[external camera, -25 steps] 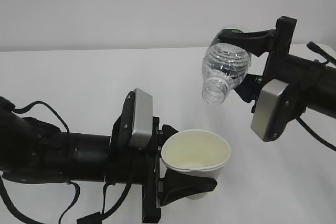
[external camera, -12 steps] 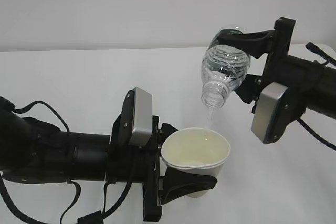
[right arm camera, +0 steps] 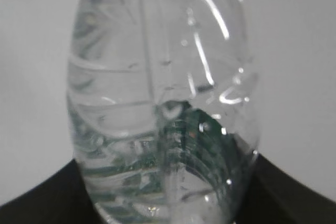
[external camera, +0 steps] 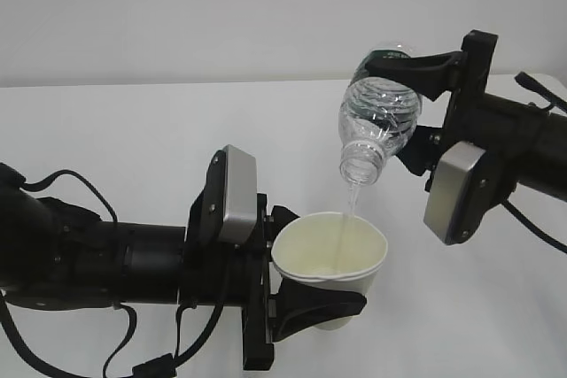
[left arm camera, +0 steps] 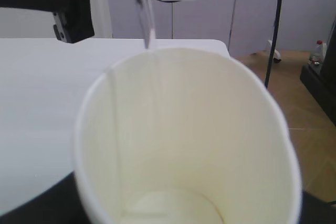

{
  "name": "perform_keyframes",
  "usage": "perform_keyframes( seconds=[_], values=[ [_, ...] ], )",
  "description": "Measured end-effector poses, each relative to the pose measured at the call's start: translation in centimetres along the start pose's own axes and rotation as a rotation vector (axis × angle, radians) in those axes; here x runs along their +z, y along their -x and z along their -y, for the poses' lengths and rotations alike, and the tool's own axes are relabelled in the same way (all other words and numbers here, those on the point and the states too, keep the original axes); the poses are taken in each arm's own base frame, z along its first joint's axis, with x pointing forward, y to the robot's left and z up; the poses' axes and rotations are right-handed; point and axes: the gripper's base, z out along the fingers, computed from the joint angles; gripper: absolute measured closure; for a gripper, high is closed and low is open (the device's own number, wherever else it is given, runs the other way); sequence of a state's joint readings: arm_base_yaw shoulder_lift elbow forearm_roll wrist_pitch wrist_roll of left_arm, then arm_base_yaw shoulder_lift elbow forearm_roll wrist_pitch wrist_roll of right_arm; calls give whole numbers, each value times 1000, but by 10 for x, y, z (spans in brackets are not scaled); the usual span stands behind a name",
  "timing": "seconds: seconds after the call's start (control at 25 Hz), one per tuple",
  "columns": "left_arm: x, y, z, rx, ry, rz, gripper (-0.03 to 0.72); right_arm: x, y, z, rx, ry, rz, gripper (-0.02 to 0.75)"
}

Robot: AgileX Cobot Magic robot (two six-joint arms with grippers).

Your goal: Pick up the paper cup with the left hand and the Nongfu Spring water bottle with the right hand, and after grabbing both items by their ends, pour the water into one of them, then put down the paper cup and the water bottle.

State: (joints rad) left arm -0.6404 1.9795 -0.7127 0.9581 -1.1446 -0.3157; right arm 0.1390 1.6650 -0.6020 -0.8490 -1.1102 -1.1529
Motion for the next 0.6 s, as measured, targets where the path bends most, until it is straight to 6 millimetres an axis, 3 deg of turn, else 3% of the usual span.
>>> perform_keyframes(
  seconds=[0.6],
  values=[
    [0, 0, 0, -2, 3, 1, 262, 0, 1, 0, -8, 5, 16, 265]
  ],
)
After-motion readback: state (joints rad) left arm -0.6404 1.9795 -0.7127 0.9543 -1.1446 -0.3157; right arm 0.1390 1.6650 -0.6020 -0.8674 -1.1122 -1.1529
